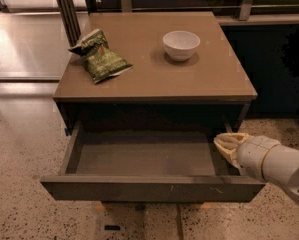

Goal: Open top drawer

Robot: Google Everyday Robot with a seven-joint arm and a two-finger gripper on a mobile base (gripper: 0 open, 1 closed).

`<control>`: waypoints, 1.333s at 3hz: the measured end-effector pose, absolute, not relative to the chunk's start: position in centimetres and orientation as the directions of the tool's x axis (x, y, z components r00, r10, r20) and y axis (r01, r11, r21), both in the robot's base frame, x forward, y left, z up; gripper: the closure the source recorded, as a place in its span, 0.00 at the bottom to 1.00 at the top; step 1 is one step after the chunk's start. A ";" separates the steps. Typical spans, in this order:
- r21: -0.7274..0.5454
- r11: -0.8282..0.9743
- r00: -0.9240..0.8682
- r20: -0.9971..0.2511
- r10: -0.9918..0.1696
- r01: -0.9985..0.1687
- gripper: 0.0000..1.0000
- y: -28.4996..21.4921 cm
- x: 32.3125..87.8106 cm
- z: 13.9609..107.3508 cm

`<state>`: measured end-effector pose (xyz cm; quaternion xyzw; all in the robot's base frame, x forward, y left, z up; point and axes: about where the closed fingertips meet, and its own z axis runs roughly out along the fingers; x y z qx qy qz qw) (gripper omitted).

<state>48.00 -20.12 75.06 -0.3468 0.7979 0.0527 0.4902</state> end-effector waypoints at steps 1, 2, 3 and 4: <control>-0.256 0.754 -0.279 -0.819 -0.502 -0.605 0.36 -20.1 48.0 75.1; -0.256 0.754 -0.279 -0.819 -0.502 -0.605 0.12 -20.1 48.0 75.1; -0.256 0.754 -0.279 -0.819 -0.502 -0.605 0.00 -20.1 48.0 75.1; -0.256 0.754 -0.279 -0.819 -0.502 -0.605 0.00 -20.1 48.0 75.1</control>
Offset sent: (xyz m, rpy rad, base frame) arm 0.0000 0.0000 0.0000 0.0000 0.0000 0.0000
